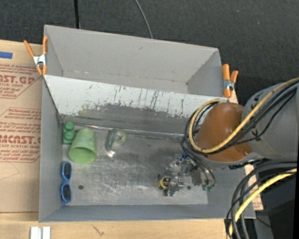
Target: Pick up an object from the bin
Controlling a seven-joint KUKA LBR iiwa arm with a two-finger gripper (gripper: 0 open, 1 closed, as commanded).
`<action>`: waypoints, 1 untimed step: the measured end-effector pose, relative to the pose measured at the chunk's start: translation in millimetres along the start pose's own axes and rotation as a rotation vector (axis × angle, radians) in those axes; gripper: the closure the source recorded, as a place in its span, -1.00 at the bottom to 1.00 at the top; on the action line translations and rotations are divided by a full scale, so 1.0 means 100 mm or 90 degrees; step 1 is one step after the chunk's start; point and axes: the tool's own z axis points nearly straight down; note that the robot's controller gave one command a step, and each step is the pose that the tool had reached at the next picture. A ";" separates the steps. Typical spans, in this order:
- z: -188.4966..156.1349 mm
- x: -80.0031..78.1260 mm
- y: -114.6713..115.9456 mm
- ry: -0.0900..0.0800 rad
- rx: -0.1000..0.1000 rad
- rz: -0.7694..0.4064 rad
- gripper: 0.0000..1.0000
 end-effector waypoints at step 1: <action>-0.55 0.06 -0.49 0.002 0.002 -0.102 1.00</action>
Offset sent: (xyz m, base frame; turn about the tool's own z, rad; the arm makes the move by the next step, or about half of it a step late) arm -0.0068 -0.0478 0.0548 -0.1616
